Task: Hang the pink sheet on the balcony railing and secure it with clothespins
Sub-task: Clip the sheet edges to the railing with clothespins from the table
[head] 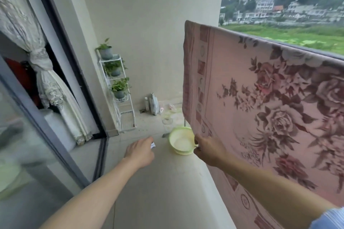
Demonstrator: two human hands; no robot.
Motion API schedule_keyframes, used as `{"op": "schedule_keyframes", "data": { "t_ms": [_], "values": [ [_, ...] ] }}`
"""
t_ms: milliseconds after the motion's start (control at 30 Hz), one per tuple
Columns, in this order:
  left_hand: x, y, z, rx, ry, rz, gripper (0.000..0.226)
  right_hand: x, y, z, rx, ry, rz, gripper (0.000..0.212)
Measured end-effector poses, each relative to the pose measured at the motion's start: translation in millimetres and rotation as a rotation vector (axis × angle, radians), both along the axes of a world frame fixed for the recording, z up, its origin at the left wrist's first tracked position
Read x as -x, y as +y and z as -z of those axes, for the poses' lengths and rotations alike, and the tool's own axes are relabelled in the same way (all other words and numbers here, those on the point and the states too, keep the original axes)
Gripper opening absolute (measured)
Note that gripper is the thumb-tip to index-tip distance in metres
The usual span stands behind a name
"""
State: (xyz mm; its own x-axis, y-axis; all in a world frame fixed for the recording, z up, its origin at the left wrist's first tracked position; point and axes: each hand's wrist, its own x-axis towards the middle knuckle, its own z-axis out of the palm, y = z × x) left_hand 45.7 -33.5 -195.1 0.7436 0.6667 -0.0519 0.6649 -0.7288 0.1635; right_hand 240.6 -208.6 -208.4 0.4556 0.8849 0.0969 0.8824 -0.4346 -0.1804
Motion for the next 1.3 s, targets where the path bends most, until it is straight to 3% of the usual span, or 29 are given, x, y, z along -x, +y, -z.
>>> {"op": "schedule_keyframes", "data": {
  "t_ms": [333, 433, 567, 767, 867, 1300],
  "values": [
    [-134, 209, -17, 0.060, 0.008, -0.047, 0.028, -145, 218, -3, -0.030, -0.045, -0.021, 0.031],
    [-160, 279, -16, 0.049, 0.021, -0.061, 0.036, -171, 283, -5, -0.036, -0.042, -0.049, 0.028],
    [-200, 374, -6, 0.034, 0.045, -0.005, 0.011, -208, 369, 4, -0.005, -0.029, 0.009, 0.026],
    [-262, 525, -8, -0.005, 0.046, 0.090, 0.021, -263, 504, 4, 0.046, -0.046, 0.120, 0.024],
    [-305, 594, -27, -0.051, 0.029, 0.137, 0.011, -291, 559, -9, 0.002, -0.048, 0.184, 0.026],
    [-570, 752, -43, 0.143, -0.167, 0.353, 0.011, -486, 707, -26, -0.166, 0.000, 0.368, 0.016]
  ]
}}
